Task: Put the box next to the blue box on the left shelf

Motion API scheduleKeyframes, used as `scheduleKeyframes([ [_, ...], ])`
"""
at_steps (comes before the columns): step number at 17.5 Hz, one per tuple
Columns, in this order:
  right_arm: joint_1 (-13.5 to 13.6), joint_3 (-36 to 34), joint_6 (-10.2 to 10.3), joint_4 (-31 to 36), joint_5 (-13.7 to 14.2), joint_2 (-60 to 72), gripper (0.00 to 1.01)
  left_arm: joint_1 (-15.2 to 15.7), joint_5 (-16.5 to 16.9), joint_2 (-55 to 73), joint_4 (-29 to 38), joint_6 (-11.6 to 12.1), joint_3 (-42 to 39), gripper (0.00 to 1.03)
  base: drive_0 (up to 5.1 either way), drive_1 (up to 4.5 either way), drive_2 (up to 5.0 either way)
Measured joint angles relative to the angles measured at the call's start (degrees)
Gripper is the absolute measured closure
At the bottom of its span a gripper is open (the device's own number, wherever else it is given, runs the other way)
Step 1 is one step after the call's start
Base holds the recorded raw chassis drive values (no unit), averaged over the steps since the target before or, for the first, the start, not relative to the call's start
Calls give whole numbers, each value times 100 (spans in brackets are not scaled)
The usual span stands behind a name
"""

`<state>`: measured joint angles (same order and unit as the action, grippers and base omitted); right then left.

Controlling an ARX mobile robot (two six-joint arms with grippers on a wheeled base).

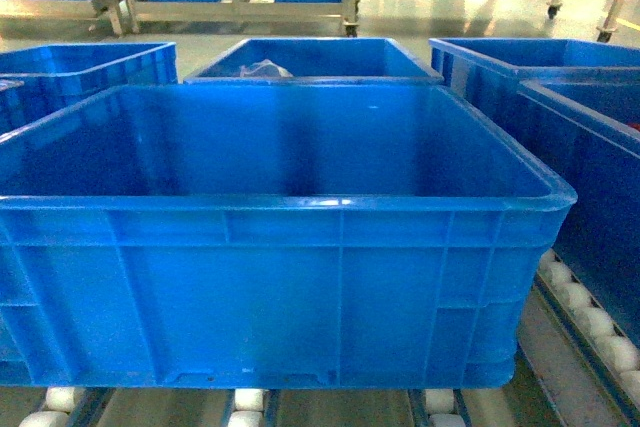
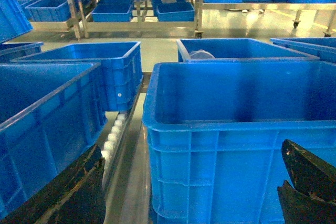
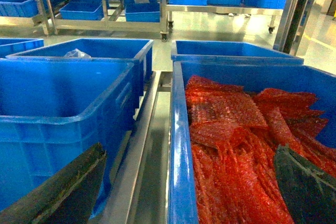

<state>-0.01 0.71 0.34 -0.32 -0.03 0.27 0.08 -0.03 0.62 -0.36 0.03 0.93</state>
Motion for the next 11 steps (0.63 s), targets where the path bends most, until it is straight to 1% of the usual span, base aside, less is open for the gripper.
scheduleKeyframes([
  [11, 0, 0, 0, 0, 0, 0, 3, 0, 0, 0, 0, 0, 0, 5, 0, 0, 0],
])
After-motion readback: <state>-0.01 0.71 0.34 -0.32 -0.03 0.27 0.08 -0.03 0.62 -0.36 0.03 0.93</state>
